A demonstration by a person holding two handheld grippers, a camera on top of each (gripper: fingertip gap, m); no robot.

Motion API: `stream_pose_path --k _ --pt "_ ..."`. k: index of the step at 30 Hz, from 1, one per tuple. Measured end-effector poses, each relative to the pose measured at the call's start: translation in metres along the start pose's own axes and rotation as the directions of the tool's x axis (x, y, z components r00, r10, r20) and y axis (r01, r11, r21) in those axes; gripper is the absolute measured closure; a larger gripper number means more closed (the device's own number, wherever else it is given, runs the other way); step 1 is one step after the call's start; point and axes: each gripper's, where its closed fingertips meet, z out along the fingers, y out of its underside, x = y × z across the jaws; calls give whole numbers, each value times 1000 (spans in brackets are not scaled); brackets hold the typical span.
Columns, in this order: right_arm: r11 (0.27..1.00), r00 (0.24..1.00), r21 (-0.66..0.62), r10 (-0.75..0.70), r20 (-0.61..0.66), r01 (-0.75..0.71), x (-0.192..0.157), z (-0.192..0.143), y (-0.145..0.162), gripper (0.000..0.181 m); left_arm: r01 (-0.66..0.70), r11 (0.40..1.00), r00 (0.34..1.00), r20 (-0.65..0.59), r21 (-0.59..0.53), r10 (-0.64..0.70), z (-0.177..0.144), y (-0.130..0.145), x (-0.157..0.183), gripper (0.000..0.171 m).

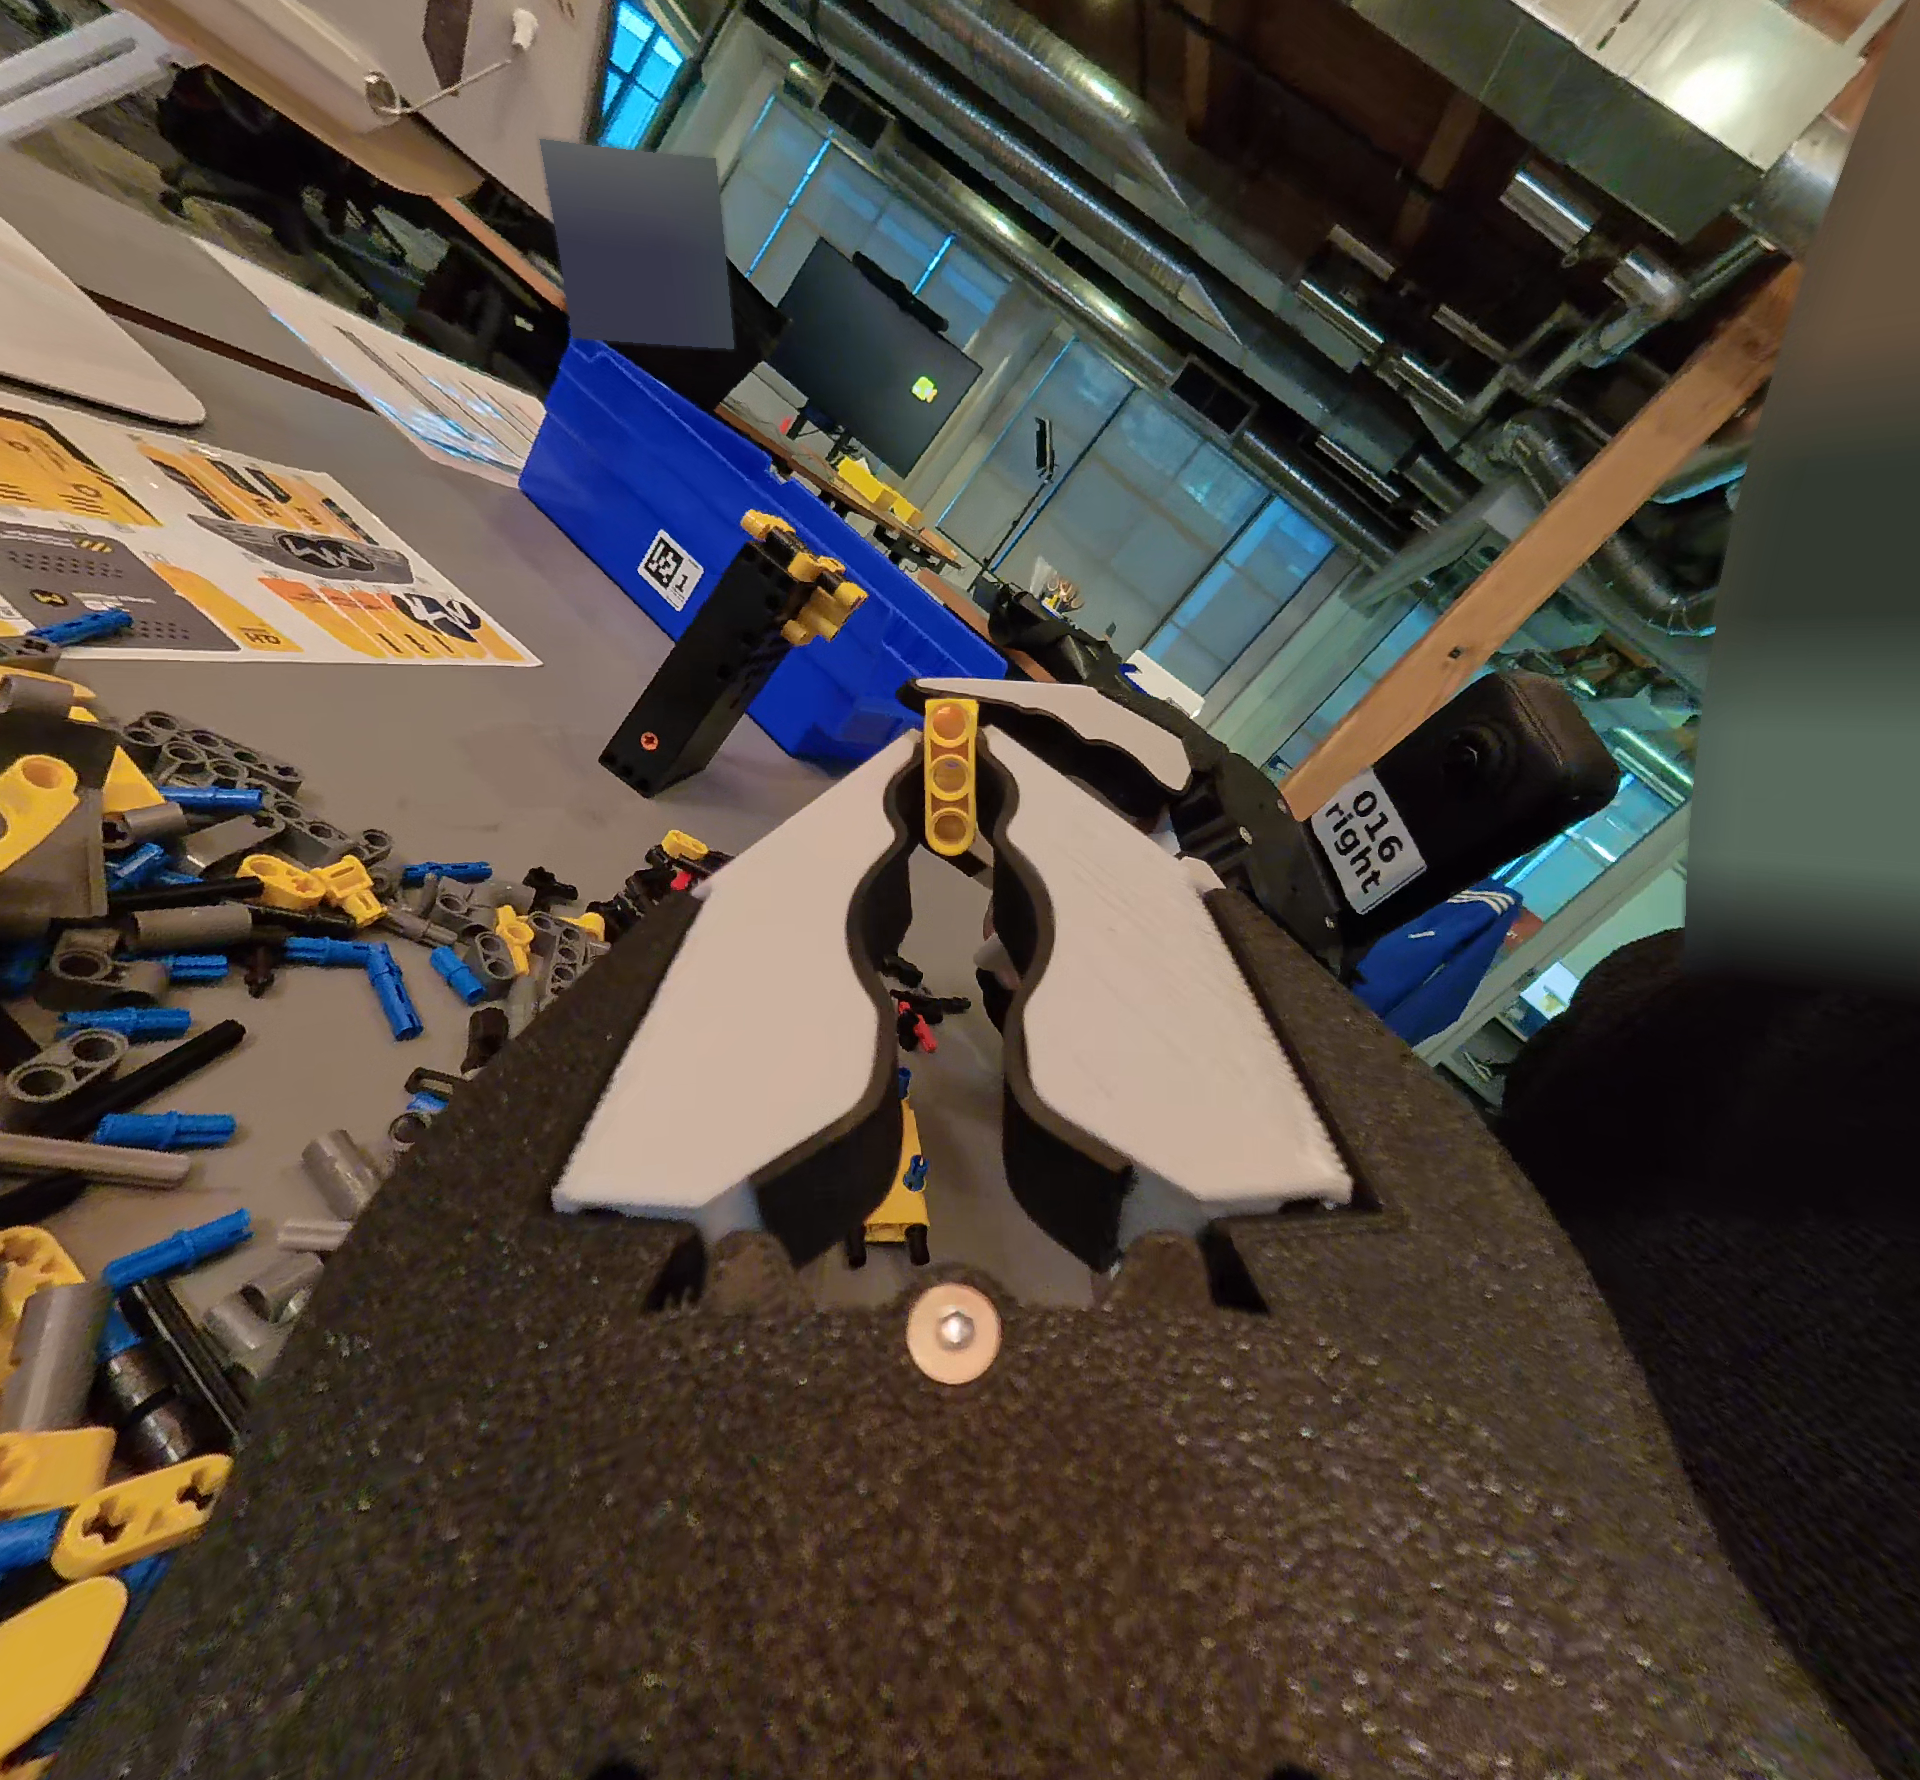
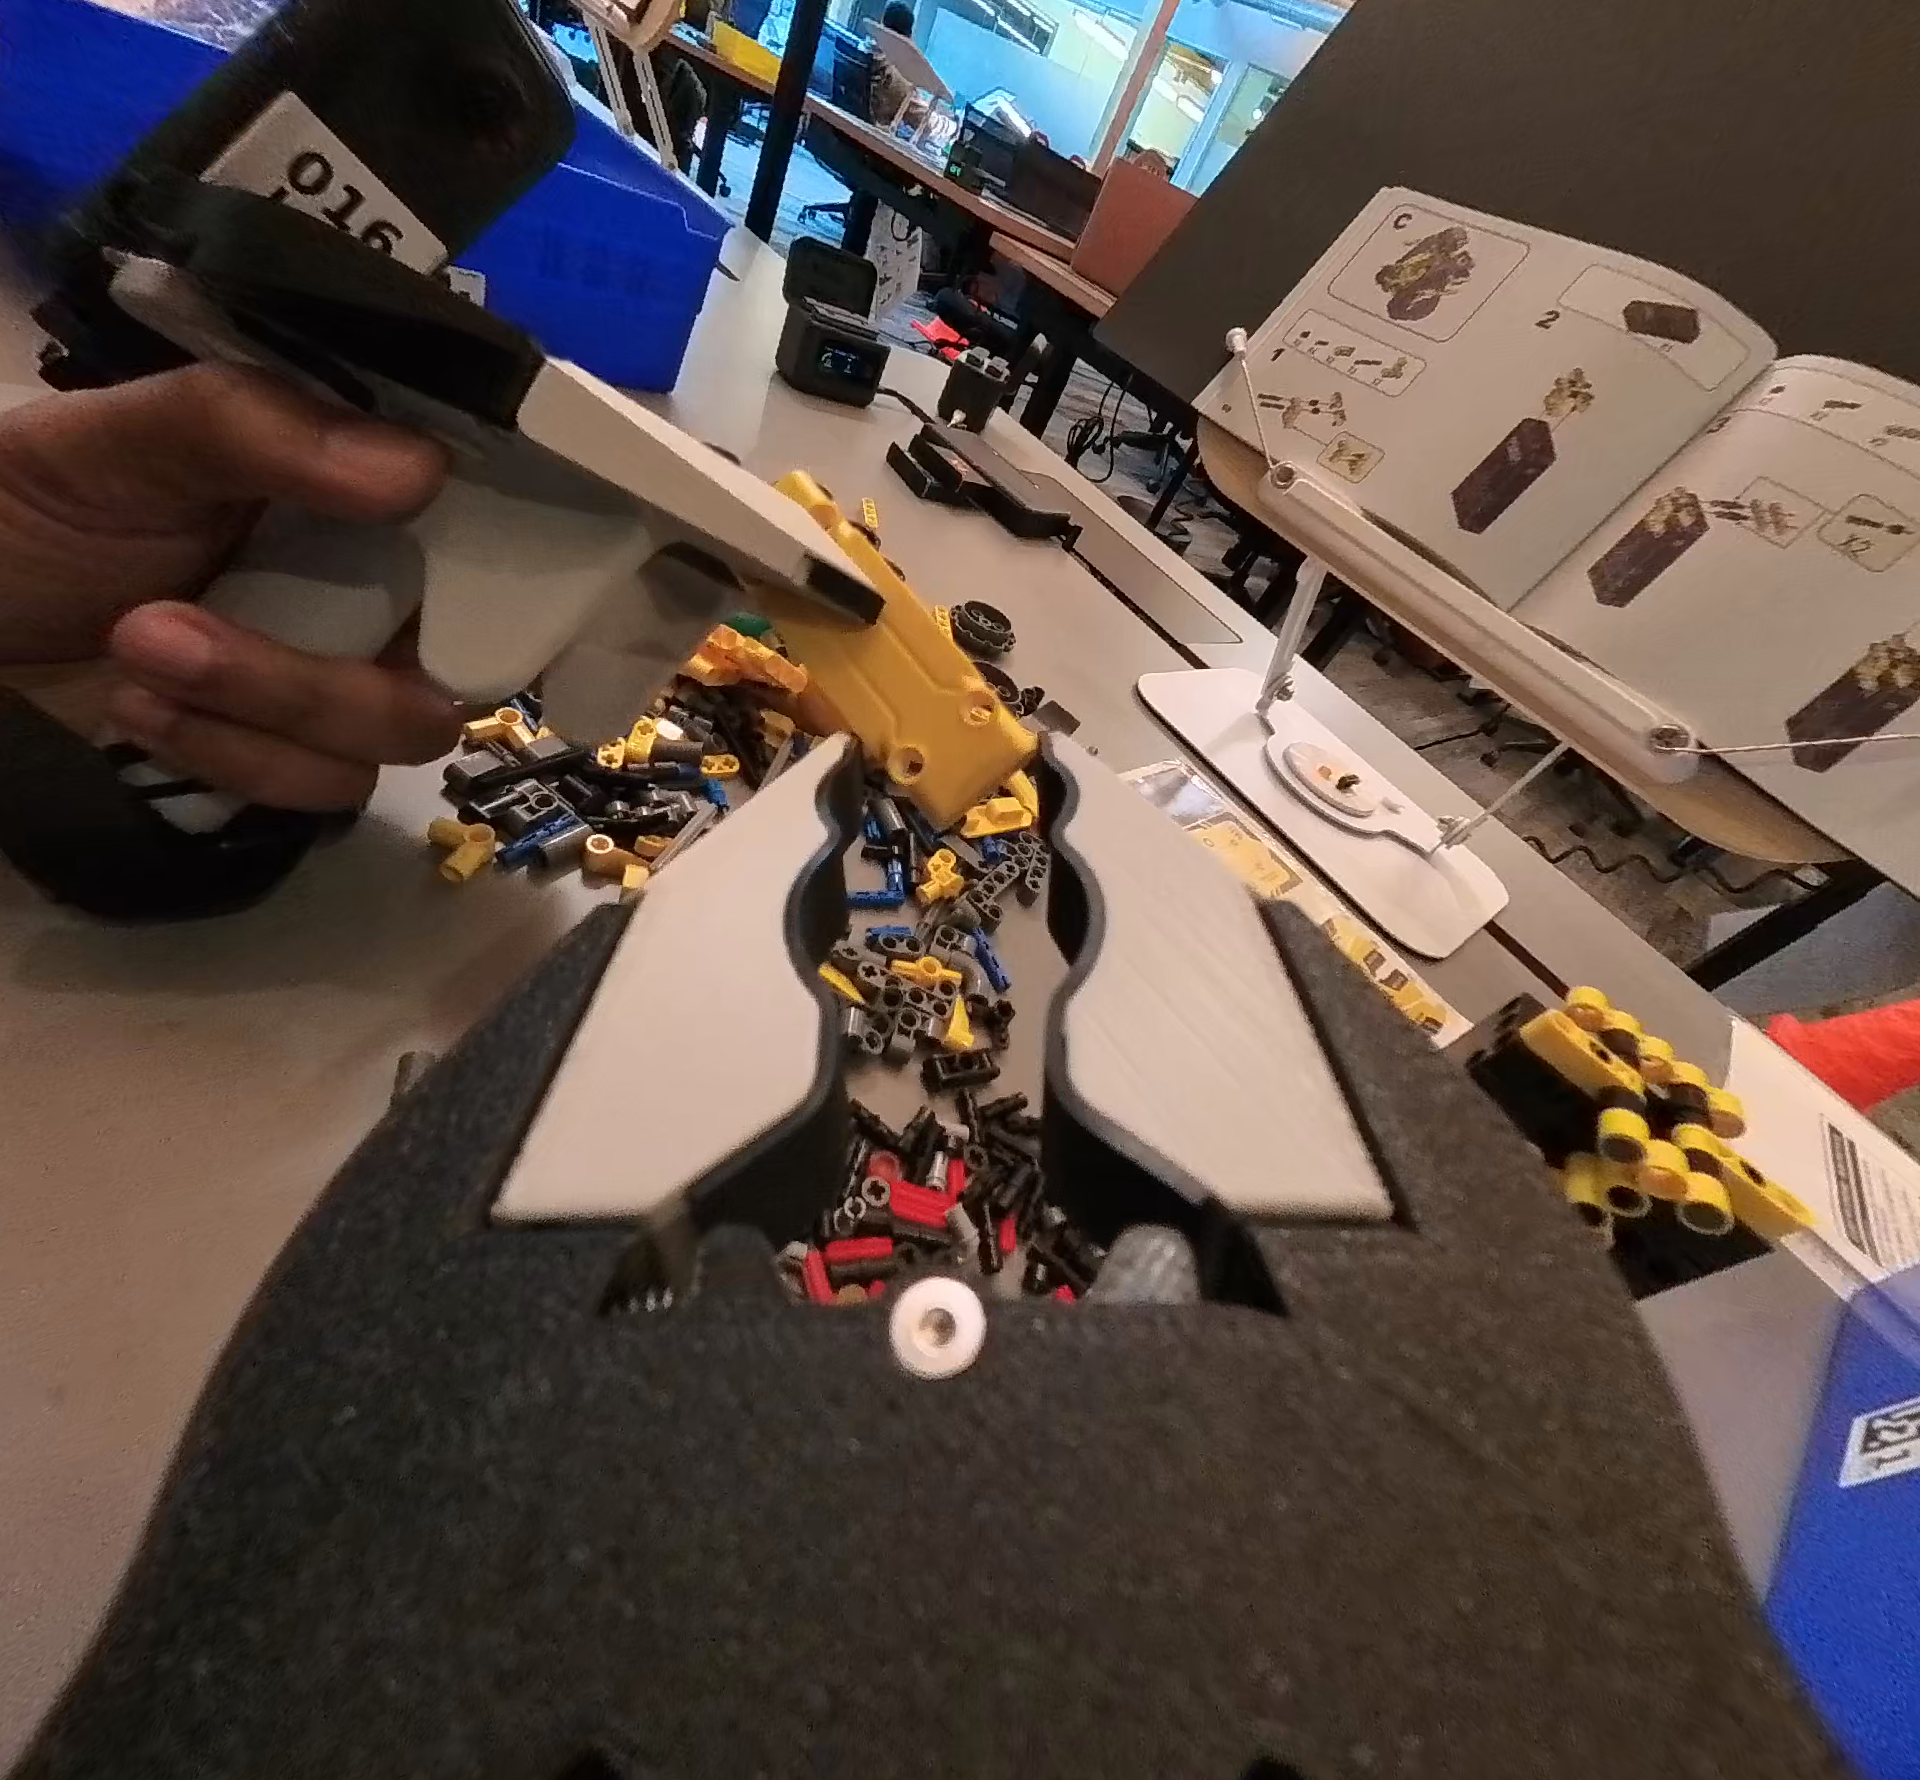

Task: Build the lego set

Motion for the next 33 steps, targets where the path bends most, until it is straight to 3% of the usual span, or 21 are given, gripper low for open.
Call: stream_pose_path --k 25,33 --pt "1000 1000 10 6 12 -6 -2 1 -1 148 -66 998 998 15 -20 66 2 5 2 165" --pt "999 999 29 27 24 -28 -3 1 -4 148 -23 1000 1000 -12 -12 23 1 3 3 165"
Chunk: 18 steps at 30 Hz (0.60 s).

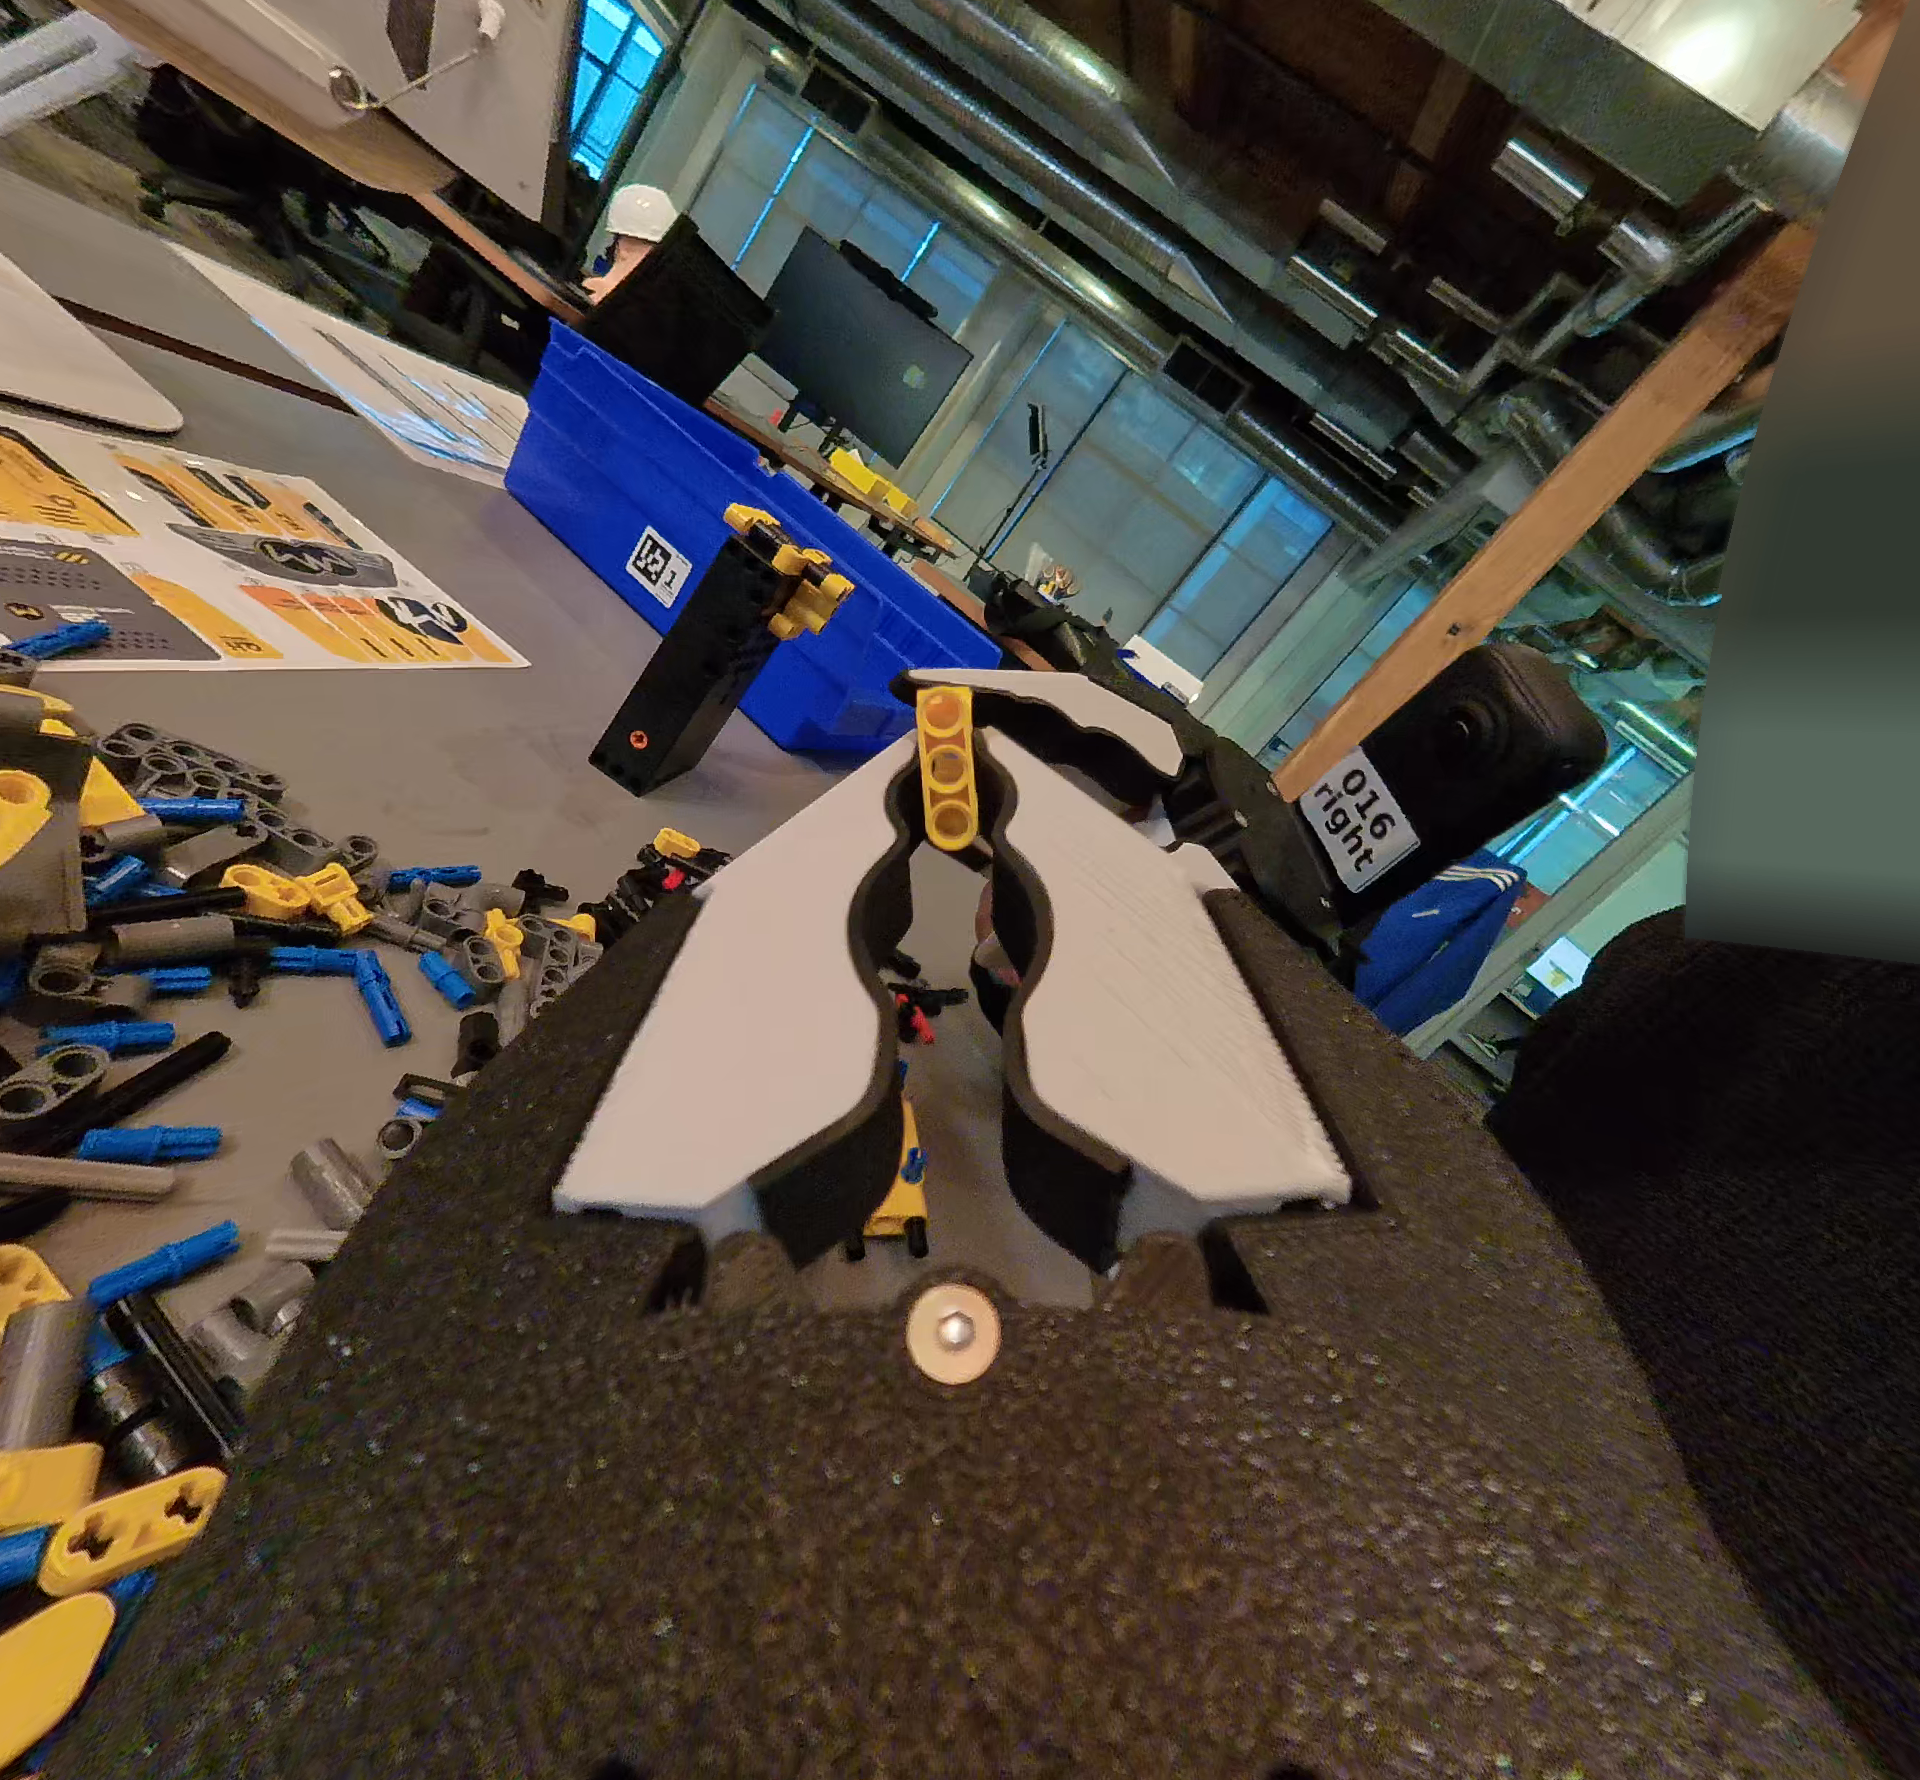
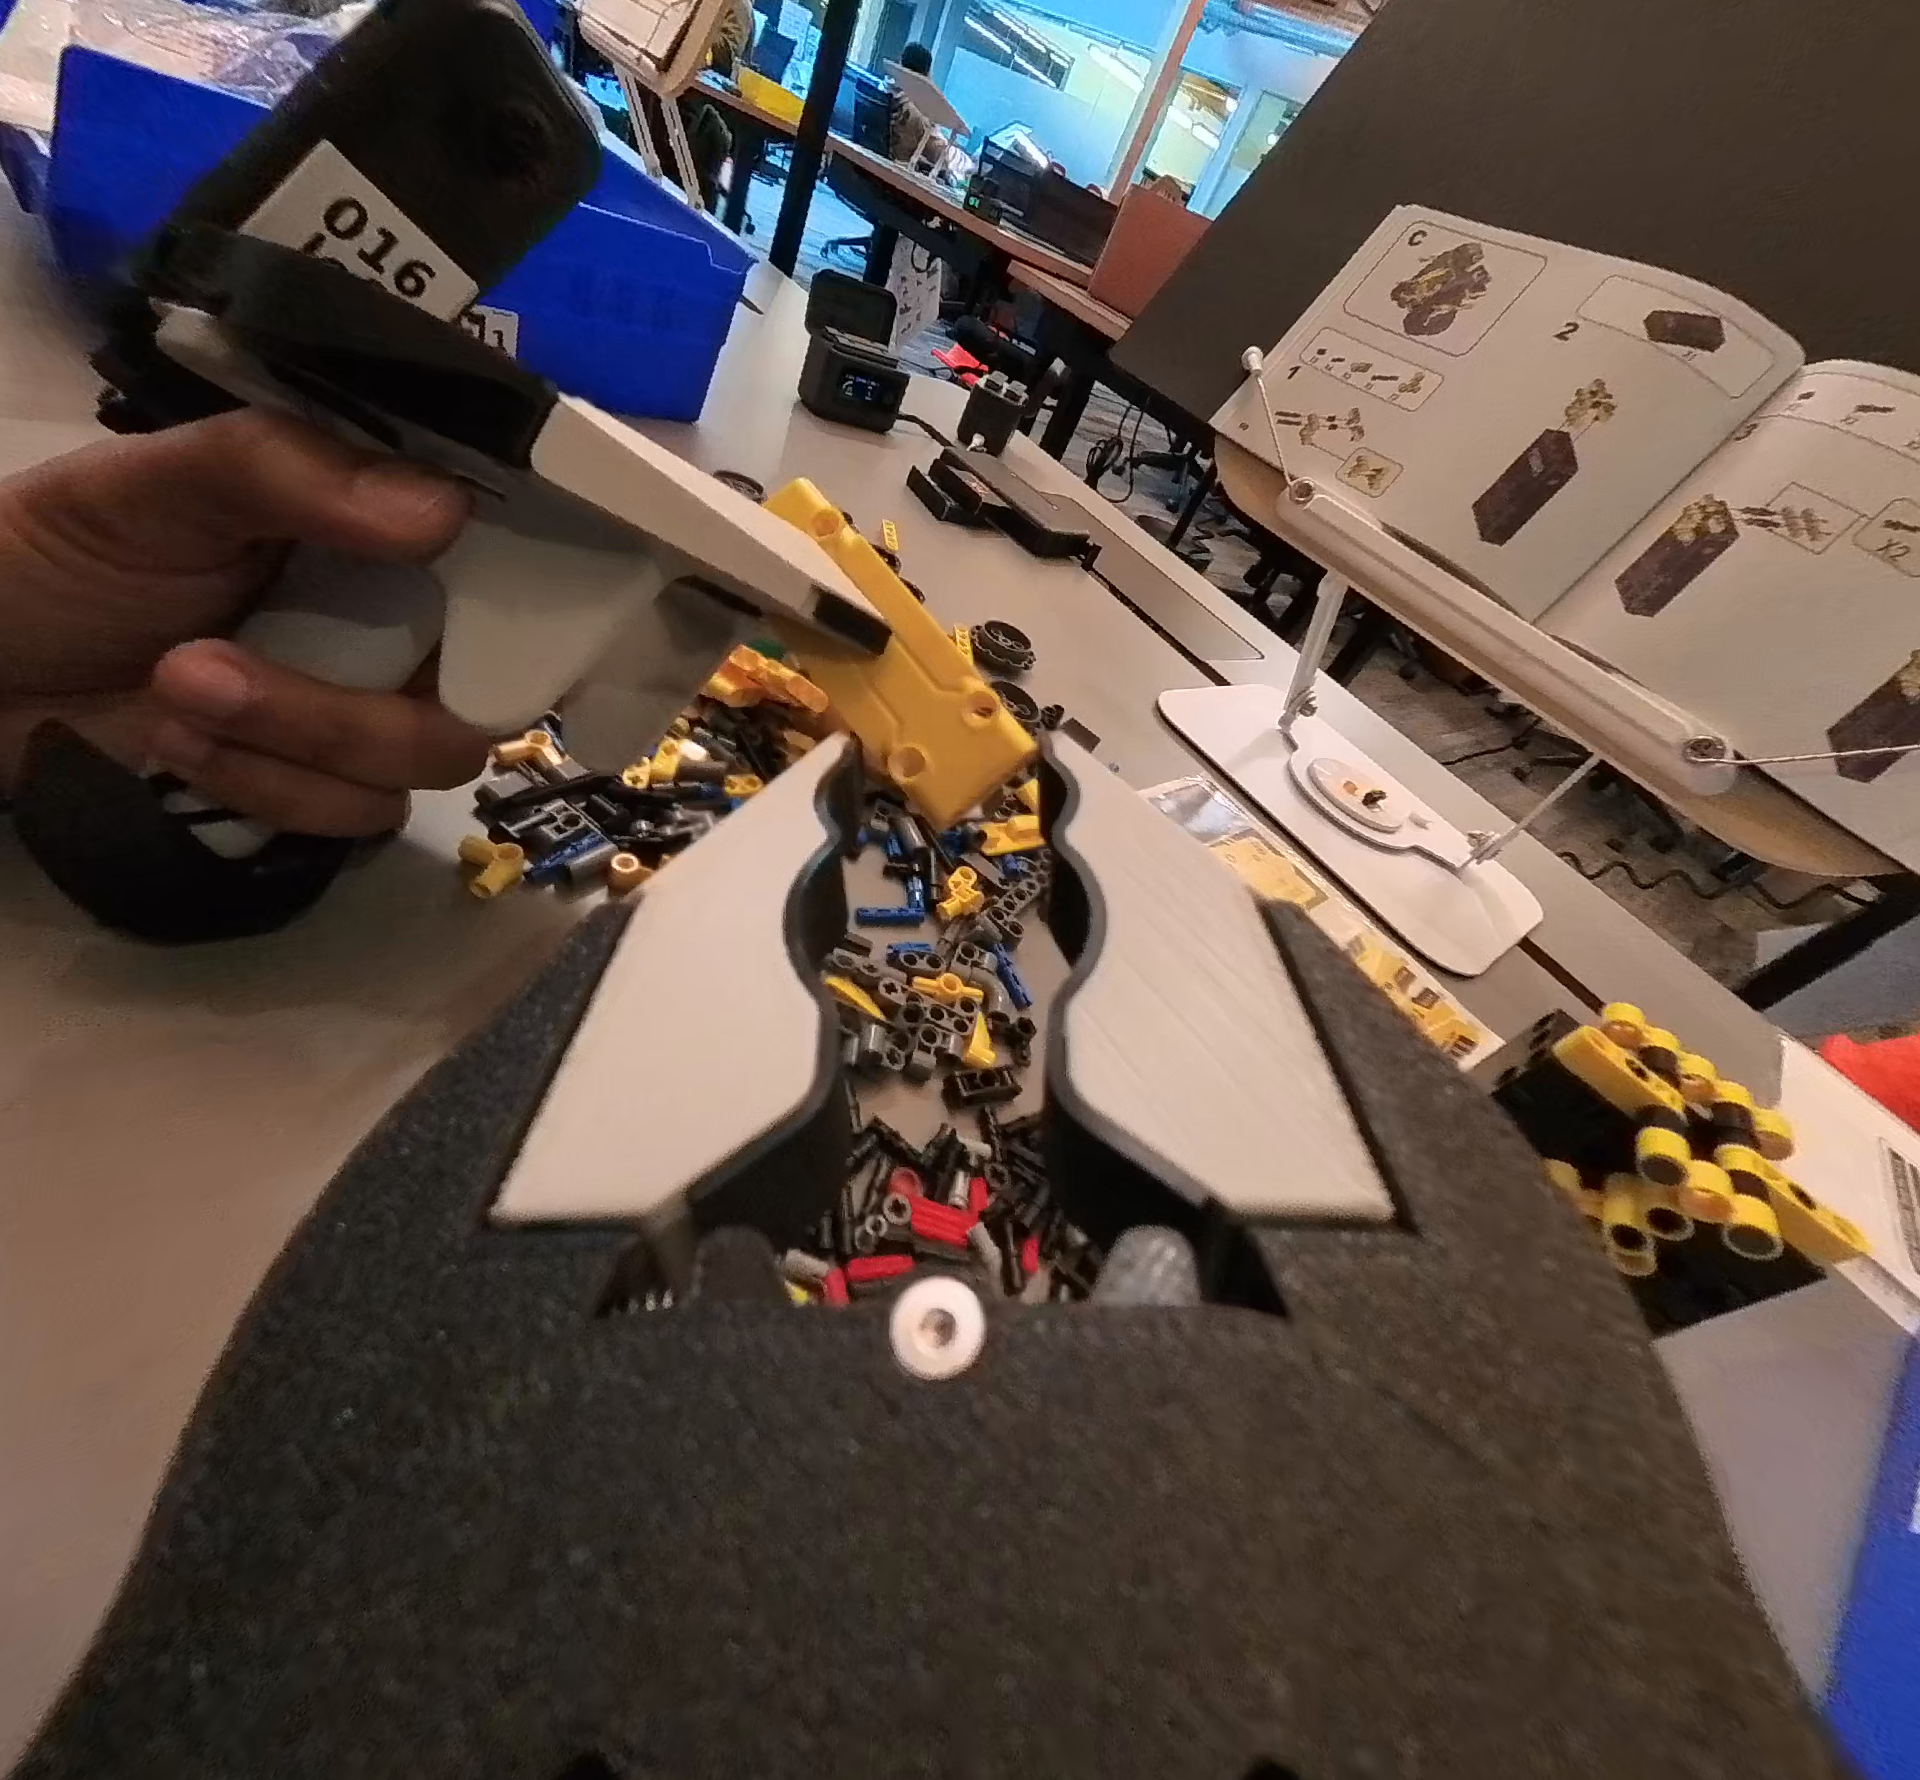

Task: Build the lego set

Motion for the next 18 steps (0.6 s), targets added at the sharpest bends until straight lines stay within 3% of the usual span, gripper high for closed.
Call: stream_pose_path --k 14,18 --pt "994 996 66 84 42 -87 1 -4 -9 149 137 990 987 -97 45 -132 -5 -10 4 165" --pt "984 986 133 105 132 -122 -11 -9 -22 148 237 971 949 -222 31 -225 -10 -16 13 165"
